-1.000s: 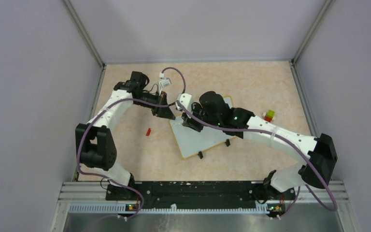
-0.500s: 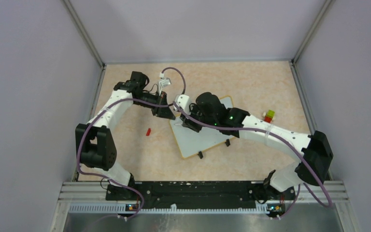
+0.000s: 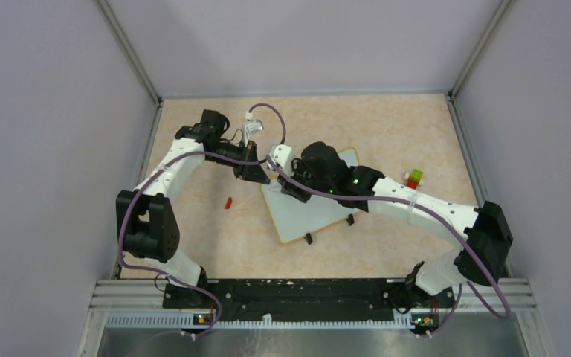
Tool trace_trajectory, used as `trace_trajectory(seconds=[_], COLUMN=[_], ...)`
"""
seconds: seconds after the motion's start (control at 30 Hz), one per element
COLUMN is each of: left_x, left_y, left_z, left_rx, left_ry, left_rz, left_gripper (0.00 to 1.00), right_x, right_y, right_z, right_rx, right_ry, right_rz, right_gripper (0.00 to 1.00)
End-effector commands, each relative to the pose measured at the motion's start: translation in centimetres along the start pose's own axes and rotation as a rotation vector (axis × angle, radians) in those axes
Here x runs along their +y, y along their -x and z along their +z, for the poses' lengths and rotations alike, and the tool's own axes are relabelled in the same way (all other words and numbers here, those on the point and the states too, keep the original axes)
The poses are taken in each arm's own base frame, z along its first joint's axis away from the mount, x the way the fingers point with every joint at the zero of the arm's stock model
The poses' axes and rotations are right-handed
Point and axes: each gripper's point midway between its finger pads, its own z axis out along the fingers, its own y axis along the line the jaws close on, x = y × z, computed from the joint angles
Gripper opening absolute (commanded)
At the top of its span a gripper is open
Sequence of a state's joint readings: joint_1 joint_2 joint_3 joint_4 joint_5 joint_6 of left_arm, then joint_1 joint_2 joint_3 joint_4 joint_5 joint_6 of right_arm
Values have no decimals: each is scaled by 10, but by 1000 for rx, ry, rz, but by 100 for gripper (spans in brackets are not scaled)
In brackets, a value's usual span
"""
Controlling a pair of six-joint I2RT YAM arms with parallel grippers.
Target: Write a sentence on the whiteboard
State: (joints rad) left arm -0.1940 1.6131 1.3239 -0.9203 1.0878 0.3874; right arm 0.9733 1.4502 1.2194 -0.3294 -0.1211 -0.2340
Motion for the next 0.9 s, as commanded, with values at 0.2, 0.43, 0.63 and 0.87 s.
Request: trace_trajectory(seconds=[0.2, 0.43, 0.63, 0.87], left_x=[-6, -6, -5, -5], left_y=[7, 7, 7, 7], left_z=[0, 0, 1, 1], left_rx=[-10, -10, -7, -7], left_ry=[-21, -20, -17, -15], left_rz=[25, 28, 27, 27], left_gripper=[0, 0, 0, 0], right_x=[-13, -7, -2, 9], right_y=[38, 38, 34, 18], right_z=[-7, -1, 3, 8], right_rx=[-96, -89, -76, -32], right_ry=[-68, -35, -11, 20], right_rz=[-8, -2, -8, -27], right_gripper=[0, 0, 0, 0])
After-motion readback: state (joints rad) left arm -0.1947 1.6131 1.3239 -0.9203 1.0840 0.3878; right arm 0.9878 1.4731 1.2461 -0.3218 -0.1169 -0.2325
